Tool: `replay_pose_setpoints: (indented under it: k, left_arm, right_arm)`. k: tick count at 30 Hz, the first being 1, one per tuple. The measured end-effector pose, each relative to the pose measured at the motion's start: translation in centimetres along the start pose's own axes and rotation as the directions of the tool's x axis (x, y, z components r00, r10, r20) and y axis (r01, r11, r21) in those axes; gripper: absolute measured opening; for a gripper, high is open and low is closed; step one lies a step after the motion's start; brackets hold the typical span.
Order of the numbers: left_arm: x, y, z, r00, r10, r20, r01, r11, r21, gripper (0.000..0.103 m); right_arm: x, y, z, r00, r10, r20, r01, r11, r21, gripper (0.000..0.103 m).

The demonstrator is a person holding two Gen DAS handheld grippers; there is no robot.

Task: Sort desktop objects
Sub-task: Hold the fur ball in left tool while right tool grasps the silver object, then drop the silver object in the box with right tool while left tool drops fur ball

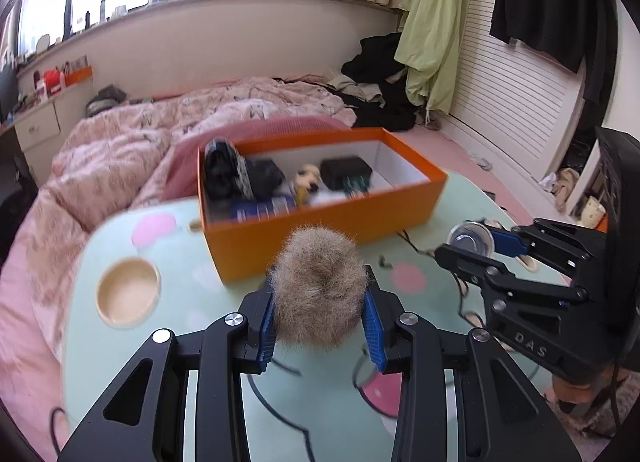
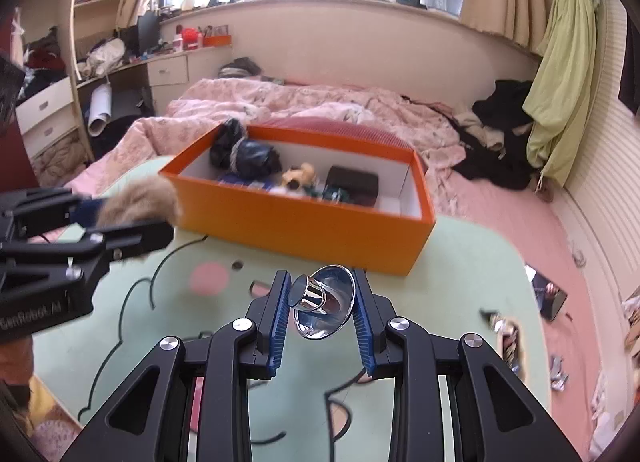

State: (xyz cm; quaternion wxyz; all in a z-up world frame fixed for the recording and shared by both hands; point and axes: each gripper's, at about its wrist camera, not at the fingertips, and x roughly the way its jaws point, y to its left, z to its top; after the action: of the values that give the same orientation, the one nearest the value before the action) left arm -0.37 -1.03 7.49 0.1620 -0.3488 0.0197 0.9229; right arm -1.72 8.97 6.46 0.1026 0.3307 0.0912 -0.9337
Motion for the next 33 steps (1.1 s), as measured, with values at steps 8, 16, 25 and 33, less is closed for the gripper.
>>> replay_pose_setpoints:
  k: [8,16,25,33]
  left_arm:
    - [3.1,1.5,7.7,1.000,0.021,-0.014,-0.021,1.000,0.016,0.038]
    - [9.2,3.2,10.9,0.993,0.031,-0.116,-0.035,0.999,-0.031,0.048]
    - [7.5,5.3,9.5,0.992,0.109,-0.057,-0.116,0.986,-0.122,0.073]
    - [2.3,2.5,4.8,0.991,0.116,-0.061,-0.124,0.983,-0.135,0.083]
  right_arm:
    - [1.5,-1.0,6.0,0.994,-0.066,0.084,0.069,0.997,-0.038,0.028]
    - [7.7,-2.9,10.2,0.999,-0.037,0.037,0.036,0.999,0.010,0.038]
    - [8.0,-5.3,9.6,0.999,-0.051,-0.010,0.052,0.991,0.124,0.084]
    - [2.3,-4.3,4.5,0.999,-0.003,-0.044,0.013,0.975,0.223,0.094]
